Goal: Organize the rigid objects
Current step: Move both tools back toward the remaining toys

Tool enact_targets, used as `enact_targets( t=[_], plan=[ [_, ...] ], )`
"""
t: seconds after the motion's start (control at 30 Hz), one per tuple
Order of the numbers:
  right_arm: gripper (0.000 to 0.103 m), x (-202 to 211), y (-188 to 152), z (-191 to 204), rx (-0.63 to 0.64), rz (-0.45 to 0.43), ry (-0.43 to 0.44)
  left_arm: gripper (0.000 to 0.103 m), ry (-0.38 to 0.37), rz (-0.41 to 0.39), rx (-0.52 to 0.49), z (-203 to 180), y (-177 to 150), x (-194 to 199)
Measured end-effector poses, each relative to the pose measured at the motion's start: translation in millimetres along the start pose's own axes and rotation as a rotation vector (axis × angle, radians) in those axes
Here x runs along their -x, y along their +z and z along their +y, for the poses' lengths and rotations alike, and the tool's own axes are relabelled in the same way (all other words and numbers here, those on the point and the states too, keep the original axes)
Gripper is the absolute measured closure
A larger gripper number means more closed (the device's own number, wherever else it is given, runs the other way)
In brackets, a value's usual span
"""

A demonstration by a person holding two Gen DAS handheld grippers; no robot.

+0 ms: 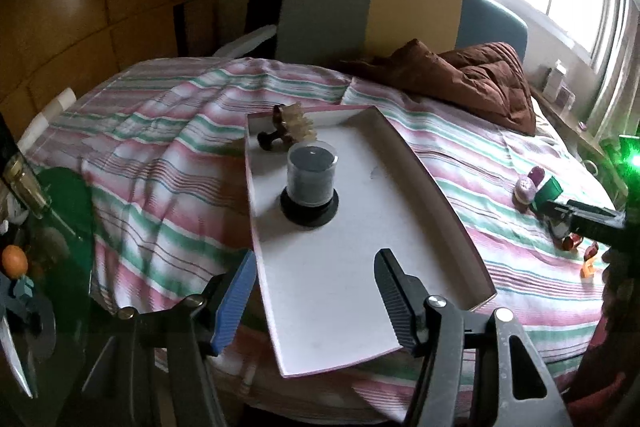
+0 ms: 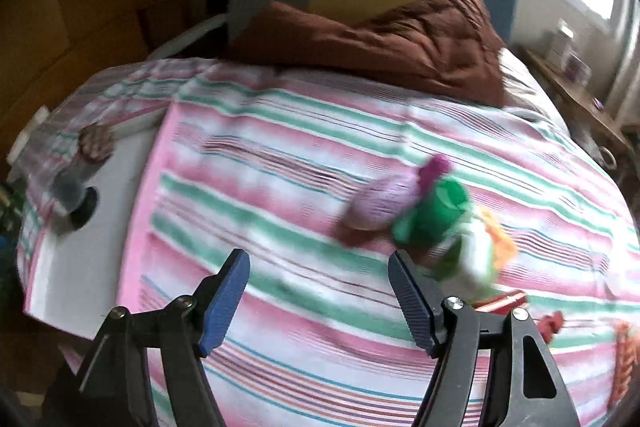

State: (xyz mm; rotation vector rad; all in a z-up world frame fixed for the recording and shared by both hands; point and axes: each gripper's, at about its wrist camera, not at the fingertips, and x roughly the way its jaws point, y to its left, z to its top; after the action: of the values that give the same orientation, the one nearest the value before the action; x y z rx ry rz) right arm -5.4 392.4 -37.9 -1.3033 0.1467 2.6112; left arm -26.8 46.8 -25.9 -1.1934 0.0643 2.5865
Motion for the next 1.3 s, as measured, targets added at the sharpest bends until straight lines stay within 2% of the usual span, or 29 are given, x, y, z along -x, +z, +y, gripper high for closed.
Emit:
enact_targets(
  t=[0.2,0.3,0.43,0.5,0.63,0.87,1.13,1.3],
  plan=[
    [0.027,11,-2,-60,-0.079,-0.028,-0.089,0.041,-0.031,0.019,-0.006,-10,0,-4],
    [0.027,17,-6,-107,-0.217,-0.059,-0.128,0.041,-0.055,0.009,-0.037,-24,5,-2],
    [0.027,23,-22,-172,-0.508,-0.073,-0.187,0.042,-0.078,0.005,-0.097,-49,9,-3],
    [0.021,26,-29,-192,-0.625,-0.086,-0.164,0.043,-0.101,0.014,-0.121,-63,11,-6],
    [0.021,24,-39,-214,-0.760,-0.066,-0.119,0.044,-0.145,0.017,-0.175,-95,14,-9],
    [0.021,21,-38,-210,-0.773,-0.051,-0.064,0.045,-0.213,0.024,-0.284,-152,25,-24],
    [0.019,26,-38,-211,-0.778,-0.080,-0.037,0.045,-0.291,0.123,-0.365,-214,45,-77],
    [0.019,28,-36,-214,-0.789,-0.101,-0.014,0.045,-0.280,0.169,-0.414,-247,55,-114]
  ],
)
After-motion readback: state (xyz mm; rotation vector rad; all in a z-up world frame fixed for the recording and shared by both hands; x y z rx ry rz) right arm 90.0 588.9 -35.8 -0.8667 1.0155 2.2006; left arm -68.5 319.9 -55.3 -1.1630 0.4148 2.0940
